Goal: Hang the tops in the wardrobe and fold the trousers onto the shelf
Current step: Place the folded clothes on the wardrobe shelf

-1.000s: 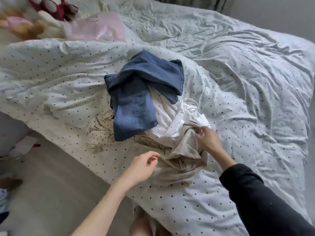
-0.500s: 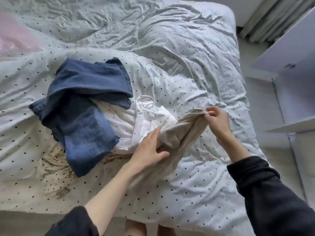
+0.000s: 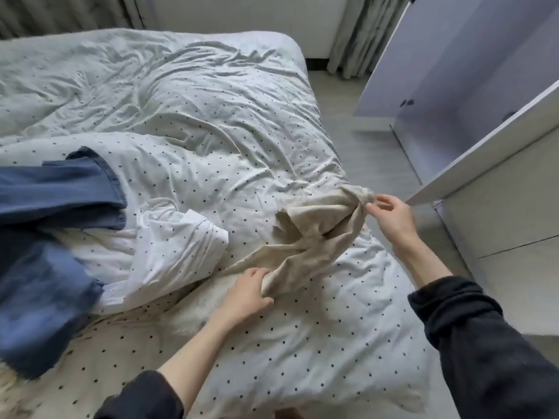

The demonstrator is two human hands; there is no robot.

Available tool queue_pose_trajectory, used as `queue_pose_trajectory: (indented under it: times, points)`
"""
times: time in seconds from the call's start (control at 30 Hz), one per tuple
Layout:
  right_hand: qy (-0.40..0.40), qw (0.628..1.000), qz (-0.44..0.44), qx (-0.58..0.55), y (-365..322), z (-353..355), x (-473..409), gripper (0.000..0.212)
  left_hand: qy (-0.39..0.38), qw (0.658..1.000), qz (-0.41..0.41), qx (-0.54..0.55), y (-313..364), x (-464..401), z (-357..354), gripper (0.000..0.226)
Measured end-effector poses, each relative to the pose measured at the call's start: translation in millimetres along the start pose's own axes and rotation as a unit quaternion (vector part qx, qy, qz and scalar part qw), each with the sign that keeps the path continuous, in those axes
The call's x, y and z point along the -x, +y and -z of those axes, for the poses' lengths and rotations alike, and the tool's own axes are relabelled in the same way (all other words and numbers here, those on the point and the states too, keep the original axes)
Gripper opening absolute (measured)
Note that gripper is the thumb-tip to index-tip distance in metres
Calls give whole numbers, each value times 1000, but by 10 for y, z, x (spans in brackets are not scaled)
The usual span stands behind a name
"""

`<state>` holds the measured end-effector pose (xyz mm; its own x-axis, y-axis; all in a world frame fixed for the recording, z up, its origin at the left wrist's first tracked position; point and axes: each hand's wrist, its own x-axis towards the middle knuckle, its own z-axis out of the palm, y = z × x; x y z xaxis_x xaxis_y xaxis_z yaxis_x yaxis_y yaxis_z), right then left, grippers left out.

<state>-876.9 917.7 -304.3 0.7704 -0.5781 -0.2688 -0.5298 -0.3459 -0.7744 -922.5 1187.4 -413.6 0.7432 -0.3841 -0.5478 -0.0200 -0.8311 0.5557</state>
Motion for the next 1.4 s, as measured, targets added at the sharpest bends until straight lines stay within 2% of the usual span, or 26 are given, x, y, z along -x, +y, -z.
queue_pose_trajectory:
  times: [0.17,0.27,0.33,0.43,0.5,0.57,0.67,0.77,0.83,0.9,0.97,1.03,1.1,1.13,1.2,1.27,1.4]
  points:
    - [-150,983,-45,91,716,-252,-104,49,24,997,74,-27,-50,-188,-355,71]
    - [-210,960,3,183,1003,-523,-205,49,67,990,104,-71,-81,-354,-410,75]
    - [-247,938,65,234,1201,-739,-245,48,65,984,126,-104,-121,-476,-476,75]
    - [-333,876,144,317,1543,-1063,-98,55,16,980,139,-139,-189,-526,-720,54]
    - [-376,825,177,383,1734,-1181,36,60,47,979,125,-153,-215,-493,-895,35]
    - [-381,800,178,429,1877,-1182,88,55,88,982,102,-129,-179,-440,-1006,25]
    - [-348,810,127,456,2010,-1026,17,34,62,992,26,-109,-106,-366,-1147,17]
    - [-335,797,116,488,2018,-857,-37,30,70,993,-70,-71,-112,-296,-1195,16]
    - [-332,793,135,492,1962,-835,-25,28,149,982,-96,-70,-166,-244,-1162,21]
    - [-308,813,170,464,1847,-920,27,31,231,969,-46,-71,-267,-196,-1029,36]
    - [-293,823,234,427,1685,-1084,121,43,232,968,53,-83,-396,-139,-855,53]
    - [-316,802,314,398,1511,-1312,285,50,140,974,147,-97,-603,-33,-691,64]
    - [-357,771,360,385,1383,-1527,445,47,38,976,200,-81,-786,87,-539,53]
    - [-374,762,372,377,1324,-1642,554,44,12,976,208,-68,-883,205,-449,39]
    - [-384,775,368,342,1254,-1735,712,38,10,982,185,-49,-974,351,-307,18]
    - [-394,786,356,318,1164,-1736,821,40,35,990,134,-13,-967,408,-170,16]
    - [-442,749,341,357,884,-1649,785,58,93,988,55,106,-586,274,201,15]
